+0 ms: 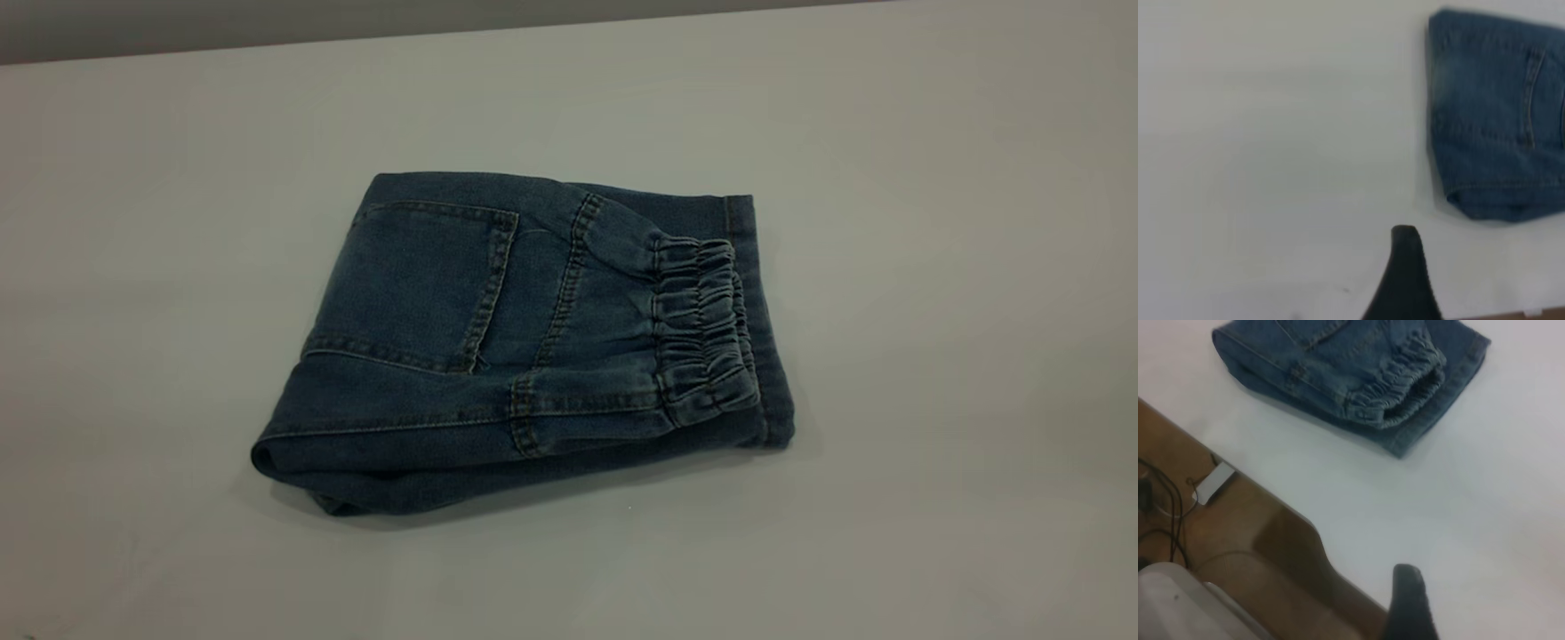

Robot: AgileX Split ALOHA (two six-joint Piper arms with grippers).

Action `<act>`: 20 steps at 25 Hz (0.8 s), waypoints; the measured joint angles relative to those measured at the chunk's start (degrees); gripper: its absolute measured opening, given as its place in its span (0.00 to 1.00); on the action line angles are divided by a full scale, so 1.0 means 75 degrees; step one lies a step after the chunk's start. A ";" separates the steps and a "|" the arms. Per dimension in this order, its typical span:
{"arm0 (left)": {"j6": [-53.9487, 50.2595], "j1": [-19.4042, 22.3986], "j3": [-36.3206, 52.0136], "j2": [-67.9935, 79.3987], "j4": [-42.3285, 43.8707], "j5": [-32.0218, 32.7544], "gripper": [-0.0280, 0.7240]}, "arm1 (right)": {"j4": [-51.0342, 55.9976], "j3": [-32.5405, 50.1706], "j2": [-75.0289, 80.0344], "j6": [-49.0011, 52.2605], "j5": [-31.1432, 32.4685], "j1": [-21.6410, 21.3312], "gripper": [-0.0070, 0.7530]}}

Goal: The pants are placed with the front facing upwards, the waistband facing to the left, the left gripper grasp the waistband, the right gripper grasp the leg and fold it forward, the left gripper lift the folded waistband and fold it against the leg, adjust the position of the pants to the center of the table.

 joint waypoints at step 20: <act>-0.0634 0.0014 0.0082 -0.1085 0.0785 0.0084 0.73 | 0.0020 -0.0007 0.0007 -0.0024 0.0011 0.0000 0.60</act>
